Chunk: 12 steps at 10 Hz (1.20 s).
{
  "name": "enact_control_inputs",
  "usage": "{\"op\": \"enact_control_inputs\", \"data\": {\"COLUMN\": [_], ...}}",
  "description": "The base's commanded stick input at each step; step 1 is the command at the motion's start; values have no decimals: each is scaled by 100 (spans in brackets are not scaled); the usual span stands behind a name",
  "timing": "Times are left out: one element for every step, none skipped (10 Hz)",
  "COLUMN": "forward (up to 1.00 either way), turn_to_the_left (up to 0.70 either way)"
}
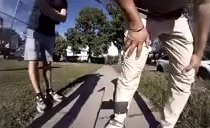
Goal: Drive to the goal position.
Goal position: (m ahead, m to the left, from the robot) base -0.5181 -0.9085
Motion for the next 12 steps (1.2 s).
{"op": "enact_control_inputs", "data": {"forward": [5, 5, 5, 5, 5, 5, 5, 5, 5, 5, 5, 5], "turn_to_the_left": [-1, -1, -1, -1, -1, -1, -1, -1, -1, -1, -1, -1]}}
